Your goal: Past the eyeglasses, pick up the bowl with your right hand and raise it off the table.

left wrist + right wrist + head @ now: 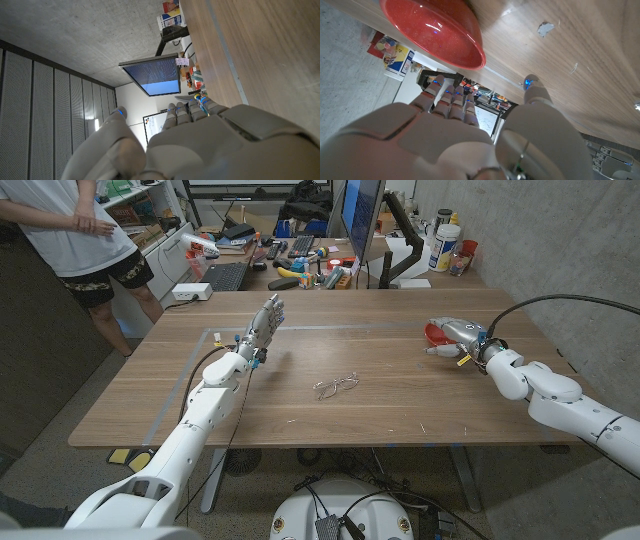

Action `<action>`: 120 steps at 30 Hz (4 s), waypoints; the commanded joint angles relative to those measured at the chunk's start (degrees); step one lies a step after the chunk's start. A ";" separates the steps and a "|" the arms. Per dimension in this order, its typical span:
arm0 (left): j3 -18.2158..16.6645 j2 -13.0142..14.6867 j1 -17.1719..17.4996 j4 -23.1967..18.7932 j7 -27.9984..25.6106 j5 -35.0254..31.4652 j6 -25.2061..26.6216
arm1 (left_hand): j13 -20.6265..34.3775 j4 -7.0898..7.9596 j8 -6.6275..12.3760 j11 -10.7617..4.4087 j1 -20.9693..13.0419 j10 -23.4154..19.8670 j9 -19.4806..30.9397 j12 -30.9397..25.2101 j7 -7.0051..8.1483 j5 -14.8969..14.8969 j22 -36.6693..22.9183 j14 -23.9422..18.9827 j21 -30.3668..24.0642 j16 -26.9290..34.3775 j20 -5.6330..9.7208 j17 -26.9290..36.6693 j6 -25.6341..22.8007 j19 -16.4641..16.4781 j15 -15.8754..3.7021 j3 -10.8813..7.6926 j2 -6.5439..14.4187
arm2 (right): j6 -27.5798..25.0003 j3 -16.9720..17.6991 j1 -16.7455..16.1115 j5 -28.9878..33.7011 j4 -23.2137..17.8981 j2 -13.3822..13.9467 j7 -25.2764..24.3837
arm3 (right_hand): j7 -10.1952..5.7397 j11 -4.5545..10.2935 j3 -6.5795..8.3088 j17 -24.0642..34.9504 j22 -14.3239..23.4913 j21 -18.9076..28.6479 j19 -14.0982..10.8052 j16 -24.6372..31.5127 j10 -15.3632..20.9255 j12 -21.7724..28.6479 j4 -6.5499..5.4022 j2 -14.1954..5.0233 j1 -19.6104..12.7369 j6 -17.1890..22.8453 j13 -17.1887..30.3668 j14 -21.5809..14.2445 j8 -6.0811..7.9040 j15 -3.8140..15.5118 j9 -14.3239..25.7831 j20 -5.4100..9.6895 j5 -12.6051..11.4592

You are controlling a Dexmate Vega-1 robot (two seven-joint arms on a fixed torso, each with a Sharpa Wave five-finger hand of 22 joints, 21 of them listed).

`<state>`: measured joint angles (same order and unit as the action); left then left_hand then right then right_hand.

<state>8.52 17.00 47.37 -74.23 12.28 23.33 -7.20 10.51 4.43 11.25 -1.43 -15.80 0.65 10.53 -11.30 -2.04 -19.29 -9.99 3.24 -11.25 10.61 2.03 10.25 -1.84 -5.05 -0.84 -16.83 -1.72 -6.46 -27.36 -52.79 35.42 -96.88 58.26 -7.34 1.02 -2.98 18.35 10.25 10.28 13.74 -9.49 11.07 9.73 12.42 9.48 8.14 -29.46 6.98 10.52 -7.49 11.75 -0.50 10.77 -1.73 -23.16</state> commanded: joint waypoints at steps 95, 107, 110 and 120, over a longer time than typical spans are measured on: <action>-0.10 -0.39 -1.88 2.50 0.47 -1.12 0.41 | 0.28 0.04 0.11 -0.24 -0.75 0.00 0.08 -0.19 0.13 0.24 -0.28 0.39 -0.11 0.11 2.52 0.24 -1.07 -0.64 0.34 1.47 0.50 | -4.13 -6.48 7.06 -0.10 9.83 -4.12 1.51 | -3.52 2.09 -0.09 0.28 0.28 -0.70 -6.90 0.90 10.71 2.80 -1.31 -2.61 -6.58 14.31 0.30 -10.94 3.41 3.81 0.80 -0.70 -2.54; -0.04 -0.66 -2.09 2.97 0.41 -1.20 0.46 | 0.28 0.05 0.10 -0.31 -0.78 -0.03 0.08 -0.20 0.12 0.25 -0.29 0.42 -0.12 0.11 2.49 0.24 -1.08 -0.63 0.29 1.60 0.53 | -3.45 -6.60 7.10 -1.35 11.53 -4.88 -1.08 | -4.04 2.44 0.20 0.19 0.29 -0.45 -9.08 1.65 13.64 3.32 -1.28 -3.33 -8.28 16.62 0.24 -15.55 3.58 5.00 0.93 -0.26 -2.33; -0.04 -0.74 -2.11 3.07 0.38 -1.21 0.47 | 0.28 0.05 0.10 -0.34 -0.79 -0.02 0.08 -0.20 0.14 0.25 -0.29 0.42 -0.12 0.11 2.47 0.24 -1.11 -0.64 0.28 1.63 0.54 | -3.05 -6.70 7.19 -1.54 11.83 -4.89 -1.53 | -4.23 2.70 0.17 0.15 0.29 -0.36 -9.73 1.78 14.70 3.55 -1.30 -3.34 -8.56 17.82 0.23 -16.70 3.85 5.39 0.95 -0.08 -2.20; -0.05 -0.79 -1.92 2.78 0.16 -1.32 0.55 | 0.28 0.06 0.10 -0.44 -0.81 0.00 0.09 -0.19 0.03 0.25 -0.29 0.40 -0.13 0.12 2.42 0.24 -1.14 -0.65 0.30 1.74 0.57 | -2.74 -6.71 7.31 -1.85 12.47 -5.16 -3.48 | -4.14 3.33 0.44 0.03 0.28 0.06 -12.74 1.63 19.32 4.49 -1.18 -3.89 -10.44 21.22 0.16 -19.82 4.30 6.35 0.99 1.11 -1.72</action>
<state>8.43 16.31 45.37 -71.40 12.67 22.15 -6.76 10.51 4.43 11.25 -1.43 -16.25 0.66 10.51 -11.30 -2.04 -19.07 -9.99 3.24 -11.25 10.61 2.02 10.25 -2.47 -5.05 -0.84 -15.23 -1.26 -9.78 -33.99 -45.62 34.05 -85.26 53.44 -8.88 -3.28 0.19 18.19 10.12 10.26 13.30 -21.40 12.41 27.69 16.35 8.20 4.56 -38.76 27.04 10.52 -26.34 15.75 2.59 11.60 -0.91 -24.97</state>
